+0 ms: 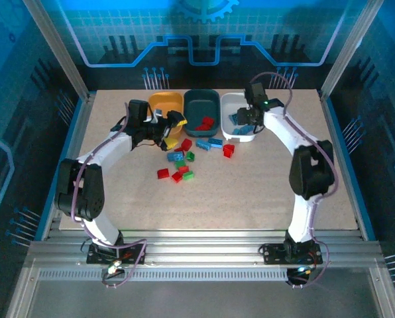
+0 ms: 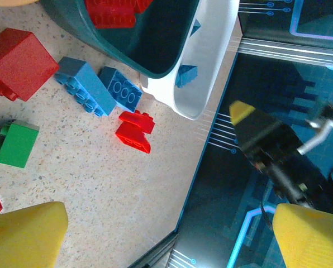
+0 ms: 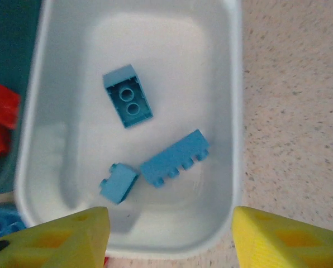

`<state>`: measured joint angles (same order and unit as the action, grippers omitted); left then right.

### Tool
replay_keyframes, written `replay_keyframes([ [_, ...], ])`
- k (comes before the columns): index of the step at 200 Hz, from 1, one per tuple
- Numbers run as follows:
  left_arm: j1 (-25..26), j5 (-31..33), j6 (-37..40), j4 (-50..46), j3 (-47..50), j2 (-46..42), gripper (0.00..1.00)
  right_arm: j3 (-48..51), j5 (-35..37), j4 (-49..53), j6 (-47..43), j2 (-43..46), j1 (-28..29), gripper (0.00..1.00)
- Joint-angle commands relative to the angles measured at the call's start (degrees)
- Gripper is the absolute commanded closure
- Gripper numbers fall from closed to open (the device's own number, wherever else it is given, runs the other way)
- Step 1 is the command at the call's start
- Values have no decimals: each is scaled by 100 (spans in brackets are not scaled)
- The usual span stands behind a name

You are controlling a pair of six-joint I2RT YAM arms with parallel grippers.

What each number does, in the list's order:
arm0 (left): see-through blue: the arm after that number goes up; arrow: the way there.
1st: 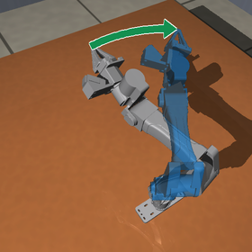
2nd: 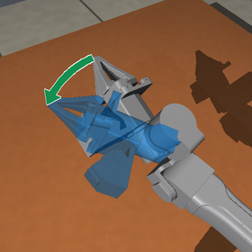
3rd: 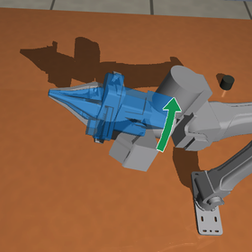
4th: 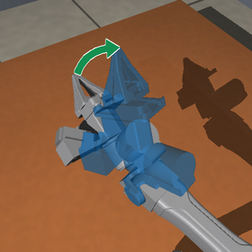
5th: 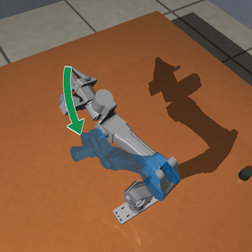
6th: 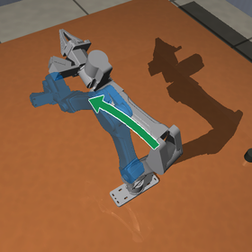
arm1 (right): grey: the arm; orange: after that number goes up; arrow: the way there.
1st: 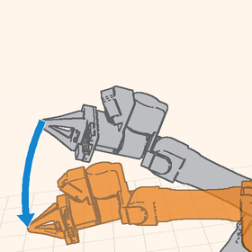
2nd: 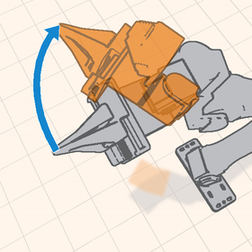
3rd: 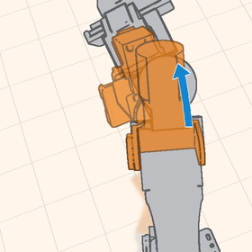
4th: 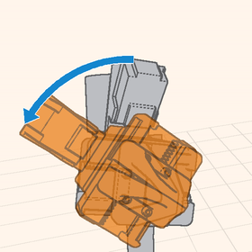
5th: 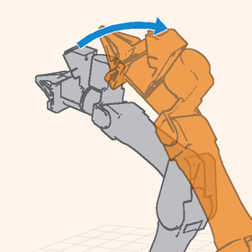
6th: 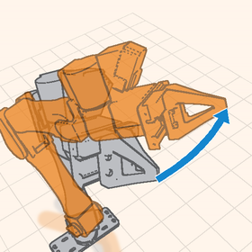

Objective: Sort the legos into containers by color

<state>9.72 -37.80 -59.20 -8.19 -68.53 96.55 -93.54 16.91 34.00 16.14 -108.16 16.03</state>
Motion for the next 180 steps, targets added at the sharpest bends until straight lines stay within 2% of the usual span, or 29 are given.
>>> replay_keyframes([
  [1,147,-46,368,-383,-251,26,4,795,-71,-484,308,1146,192,39],
  [18,309,88,628,-665,-385,92,5,1909,-62,-910,634,1898,453,38],
  [36,493,277,922,-1008,-531,176,5,3038,295,-1356,854,2596,839,36],
  [76,1103,1120,1807,-1947,-1062,409,6,4859,843,-2360,1320,3327,1296,35],
  [100,1644,2525,2445,-2709,-1371,365,7,5315,1171,-2743,1488,3555,1521,35],
  [117,2088,3452,2788,-2846,-1406,333,6,5502,1253,-2810,1769,3757,1545,35],
  [143,2591,3769,3006,-2798,-1806,919,6,5690,1858,-2546,2357,4004,1403,27],
  [180,3236,4095,3573,-2215,-2570,1985,6,5941,1111,-2593,2769,4042,671,26],
])
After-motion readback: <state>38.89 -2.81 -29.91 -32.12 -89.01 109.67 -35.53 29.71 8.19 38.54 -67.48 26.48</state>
